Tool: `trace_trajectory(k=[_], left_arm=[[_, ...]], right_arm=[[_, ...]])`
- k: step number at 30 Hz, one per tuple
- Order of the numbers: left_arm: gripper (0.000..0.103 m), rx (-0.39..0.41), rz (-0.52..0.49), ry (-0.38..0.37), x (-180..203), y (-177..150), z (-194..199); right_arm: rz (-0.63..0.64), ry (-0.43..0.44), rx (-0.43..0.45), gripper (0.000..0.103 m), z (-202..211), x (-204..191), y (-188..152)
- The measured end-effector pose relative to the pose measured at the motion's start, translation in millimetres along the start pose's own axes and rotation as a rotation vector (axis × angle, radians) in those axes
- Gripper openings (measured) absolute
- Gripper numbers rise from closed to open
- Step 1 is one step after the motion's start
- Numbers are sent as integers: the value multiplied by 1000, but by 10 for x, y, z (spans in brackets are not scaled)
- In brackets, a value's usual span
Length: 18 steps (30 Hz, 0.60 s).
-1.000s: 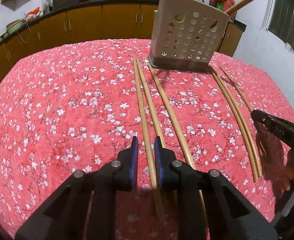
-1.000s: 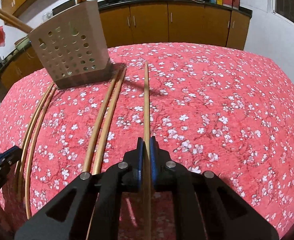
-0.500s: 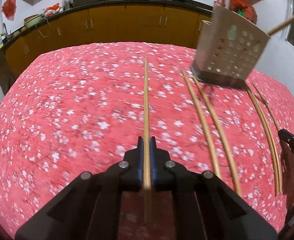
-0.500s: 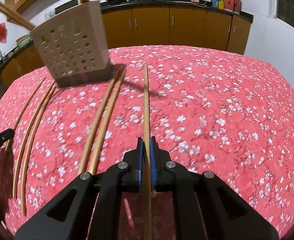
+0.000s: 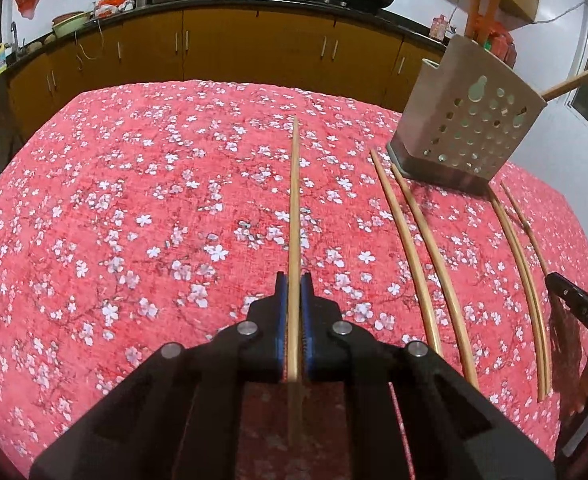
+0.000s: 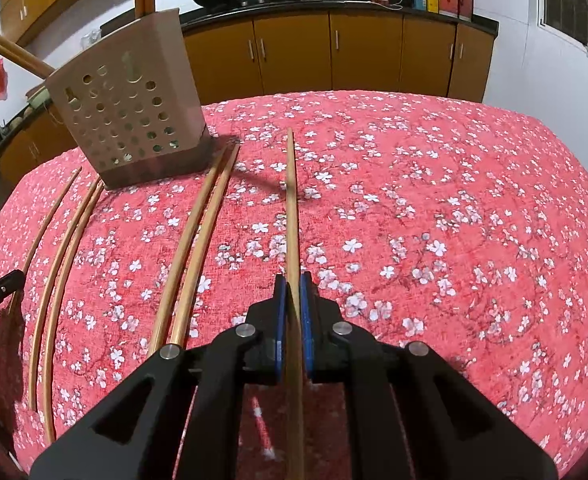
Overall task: Organize utensils
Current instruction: 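Hold both chopsticks in the grippers and begin lifting them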
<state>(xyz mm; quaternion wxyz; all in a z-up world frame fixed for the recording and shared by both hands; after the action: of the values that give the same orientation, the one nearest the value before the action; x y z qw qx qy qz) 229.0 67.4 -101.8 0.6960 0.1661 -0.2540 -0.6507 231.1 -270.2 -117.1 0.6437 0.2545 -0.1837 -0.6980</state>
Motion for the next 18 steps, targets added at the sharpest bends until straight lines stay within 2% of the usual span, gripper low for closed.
trace_trajectory(k=[11,18], left_arm=[[10,1,21,-20,-14,-3,5],[10,-2,-21,17,39,-54,26]], right_arm=[[-9,8,1,9,5,3,-20],[10,-1,-4,9,73,-22,-123]])
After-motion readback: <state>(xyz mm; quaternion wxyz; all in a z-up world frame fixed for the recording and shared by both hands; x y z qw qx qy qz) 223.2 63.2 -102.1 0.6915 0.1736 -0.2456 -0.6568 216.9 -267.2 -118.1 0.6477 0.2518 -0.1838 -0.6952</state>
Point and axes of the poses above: each gripper's, at about its wrist camera, not at the fingertips, and z roughly against the way its jaws point, x to its right, y to its top, the point moved 3 cm from there along -z, roughly the way its jaws point, and after that the axes turned 5 degrees about -x, right-handed, at the moved point
